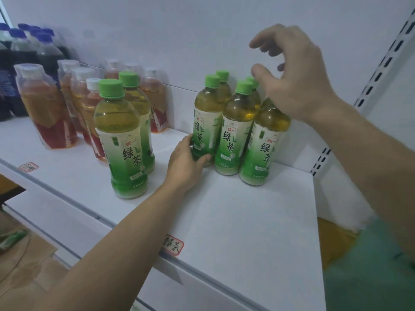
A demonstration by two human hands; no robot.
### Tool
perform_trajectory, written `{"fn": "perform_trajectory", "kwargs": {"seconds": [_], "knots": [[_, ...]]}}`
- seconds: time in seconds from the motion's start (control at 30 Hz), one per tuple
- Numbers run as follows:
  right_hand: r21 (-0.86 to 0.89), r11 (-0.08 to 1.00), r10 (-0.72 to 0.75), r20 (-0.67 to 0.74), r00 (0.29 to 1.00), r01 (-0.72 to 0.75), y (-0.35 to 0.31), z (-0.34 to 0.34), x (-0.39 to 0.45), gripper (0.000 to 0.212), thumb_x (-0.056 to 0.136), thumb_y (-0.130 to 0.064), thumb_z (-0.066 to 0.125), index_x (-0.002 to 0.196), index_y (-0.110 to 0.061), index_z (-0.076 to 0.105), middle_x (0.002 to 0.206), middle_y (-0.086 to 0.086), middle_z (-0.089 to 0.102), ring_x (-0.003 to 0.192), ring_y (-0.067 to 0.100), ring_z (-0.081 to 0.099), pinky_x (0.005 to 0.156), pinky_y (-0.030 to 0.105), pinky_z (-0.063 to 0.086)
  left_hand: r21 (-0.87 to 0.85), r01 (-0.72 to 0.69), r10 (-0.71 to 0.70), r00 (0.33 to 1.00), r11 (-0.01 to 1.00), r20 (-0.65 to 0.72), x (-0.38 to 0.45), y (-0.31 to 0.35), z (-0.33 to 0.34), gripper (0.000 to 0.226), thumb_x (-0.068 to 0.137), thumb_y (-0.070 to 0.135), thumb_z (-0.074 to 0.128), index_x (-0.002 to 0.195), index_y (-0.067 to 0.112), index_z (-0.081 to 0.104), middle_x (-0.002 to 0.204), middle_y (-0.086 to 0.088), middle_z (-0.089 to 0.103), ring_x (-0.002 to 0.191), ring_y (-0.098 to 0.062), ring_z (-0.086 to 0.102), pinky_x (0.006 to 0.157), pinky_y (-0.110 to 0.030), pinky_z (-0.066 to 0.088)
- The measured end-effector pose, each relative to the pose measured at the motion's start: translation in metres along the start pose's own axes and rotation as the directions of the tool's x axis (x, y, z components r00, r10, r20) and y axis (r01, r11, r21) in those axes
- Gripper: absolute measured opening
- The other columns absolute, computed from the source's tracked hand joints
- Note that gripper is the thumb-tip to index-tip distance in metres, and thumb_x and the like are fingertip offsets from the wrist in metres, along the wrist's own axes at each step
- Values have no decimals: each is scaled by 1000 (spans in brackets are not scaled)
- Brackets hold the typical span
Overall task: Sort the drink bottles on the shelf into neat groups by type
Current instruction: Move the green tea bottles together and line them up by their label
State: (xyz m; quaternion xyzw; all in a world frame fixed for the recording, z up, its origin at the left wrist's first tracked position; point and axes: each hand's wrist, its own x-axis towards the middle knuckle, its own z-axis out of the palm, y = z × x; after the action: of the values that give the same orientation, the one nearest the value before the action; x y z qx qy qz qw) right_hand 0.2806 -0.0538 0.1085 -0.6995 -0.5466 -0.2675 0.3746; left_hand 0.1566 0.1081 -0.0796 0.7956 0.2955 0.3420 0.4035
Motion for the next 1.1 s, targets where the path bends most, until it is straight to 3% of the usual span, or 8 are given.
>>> {"fn": "perform_trajectory", "kwargs": {"seconds": [0.07, 0.13, 0.23, 0.4, 0.77, 0.93, 1.0, 1.1], "knots": [[117, 983, 166, -213, 963, -144, 10, 2, -36, 33, 86, -23, 66, 118, -17, 61, 112, 2, 62, 104, 13, 58, 88, 36, 52, 4, -2, 2, 1000, 1000, -2, 0, 0, 1, 63, 88, 30, 77, 143, 24, 47, 125, 10, 63, 115, -14, 60, 101, -36, 50], [261, 923, 354, -281, 892, -284, 15, 13, -70, 40, 85, -23, 71, 120, -16, 55, 114, 4, 60, 104, 15, 59, 87, 41, 53, -3, -1, 1, 1000, 1000, -7, 0, -1, 1, 62, 88, 31, 78, 142, 24, 48, 119, 14, 61, 111, -11, 60, 97, -33, 49], [340, 840, 508, -218, 833, -423, 18, 32, -109, 63, 78, -31, 81, 129, -19, 46, 121, 3, 55, 105, 14, 58, 89, 41, 54, -2, -6, 5, 1000, 1000, -15, 0, -2, 1, 63, 88, 32, 78, 143, 22, 49, 117, 14, 60, 109, -10, 60, 95, -30, 48], [185, 773, 605, 74, 793, -607, 32, 58, -139, 91, 64, -28, 93, 139, -24, 41, 126, 0, 61, 113, 20, 61, 95, 35, 51, 19, -11, 11, 1000, 1000, -14, 0, -5, 1, 58, 89, 30, 77, 140, 21, 51, 119, 11, 61, 106, -10, 59, 93, -30, 47], [192, 795, 587, -3, 809, -576, 45, 76, -149, 79, 62, -27, 95, 130, -24, 55, 111, -6, 71, 98, 16, 68, 88, 39, 58, 28, 2, -1, 999, 1000, -34, 0, -8, -1, 55, 91, 20, 73, 140, 22, 50, 113, 15, 59, 98, -9, 60, 91, -28, 46], [205, 794, 588, -20, 809, -572, 44, 81, -152, 88, 64, -31, 94, 138, -24, 46, 116, -2, 67, 100, 17, 65, 89, 40, 56, 58, 10, -8, 999, 998, -33, -3, 0, -4, 56, 92, 21, 71, 143, 18, 47, 130, 3, 63, 107, -15, 61, 93, -29, 46], [222, 802, 583, -88, 807, -555, 38, 76, -155, 92, 65, -36, 92, 139, -28, 38, 119, -2, 58, 101, 15, 61, 88, 33, 53, 152, 43, -41, 999, 987, -16, -9, 7, -7, 60, 94, 30, 68, 145, 10, 43, 139, -8, 60, 120, -26, 59, 91, -33, 46], [158, 925, 379, -300, 875, -346, 15, 64, -144, 66, 76, -40, 83, 126, -27, 41, 107, -4, 50, 93, 11, 51, 81, 17, 44, 309, 67, -94, 993, 949, 76, -30, 19, -20, 68, 95, 41, 64, 147, 5, 39, 144, -15, 53, 126, -33, 54, 84, -32, 40]]}}
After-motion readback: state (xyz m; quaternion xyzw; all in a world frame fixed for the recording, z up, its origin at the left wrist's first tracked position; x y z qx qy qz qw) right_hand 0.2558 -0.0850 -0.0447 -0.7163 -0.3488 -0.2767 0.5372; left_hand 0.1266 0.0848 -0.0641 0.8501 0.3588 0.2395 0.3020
